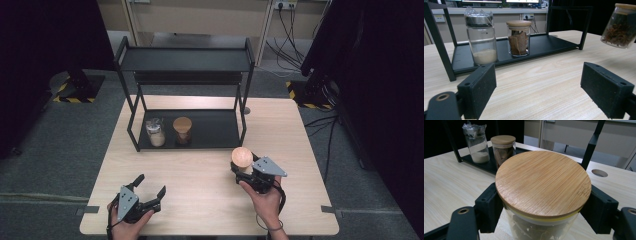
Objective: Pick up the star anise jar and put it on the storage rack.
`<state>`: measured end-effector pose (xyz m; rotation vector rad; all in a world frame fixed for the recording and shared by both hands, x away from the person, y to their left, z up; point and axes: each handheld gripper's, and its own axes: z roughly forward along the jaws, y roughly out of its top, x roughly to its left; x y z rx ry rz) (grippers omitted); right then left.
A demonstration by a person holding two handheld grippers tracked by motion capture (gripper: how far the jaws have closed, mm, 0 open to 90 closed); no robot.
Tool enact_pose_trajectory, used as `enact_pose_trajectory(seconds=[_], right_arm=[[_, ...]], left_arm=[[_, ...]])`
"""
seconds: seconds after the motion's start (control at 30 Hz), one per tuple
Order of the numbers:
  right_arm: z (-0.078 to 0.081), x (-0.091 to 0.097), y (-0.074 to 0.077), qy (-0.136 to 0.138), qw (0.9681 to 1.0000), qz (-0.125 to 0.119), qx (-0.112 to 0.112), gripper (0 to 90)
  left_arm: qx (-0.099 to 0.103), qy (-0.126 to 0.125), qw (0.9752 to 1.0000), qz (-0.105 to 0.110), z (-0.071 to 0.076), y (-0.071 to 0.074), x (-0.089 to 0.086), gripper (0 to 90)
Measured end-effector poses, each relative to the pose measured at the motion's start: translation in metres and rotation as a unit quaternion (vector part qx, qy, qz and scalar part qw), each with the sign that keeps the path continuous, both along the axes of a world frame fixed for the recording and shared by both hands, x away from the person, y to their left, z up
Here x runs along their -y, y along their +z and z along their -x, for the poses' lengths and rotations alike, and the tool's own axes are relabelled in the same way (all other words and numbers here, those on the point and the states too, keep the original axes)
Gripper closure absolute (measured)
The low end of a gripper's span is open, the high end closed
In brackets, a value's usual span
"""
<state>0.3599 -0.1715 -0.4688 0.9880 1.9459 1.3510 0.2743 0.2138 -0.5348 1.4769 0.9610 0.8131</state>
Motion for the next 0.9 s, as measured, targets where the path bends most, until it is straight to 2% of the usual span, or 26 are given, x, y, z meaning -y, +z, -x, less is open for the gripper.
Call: enact_pose_trajectory(seconds=[0.9], right_arm=[[-0.026, -0.024, 0.016, 0.003, 1.0, 0.005, 0.005, 25.8]], left_arm=[[-0.002, -0.001, 1.0, 0.001, 0.0, 0.0, -0.001, 12.7]])
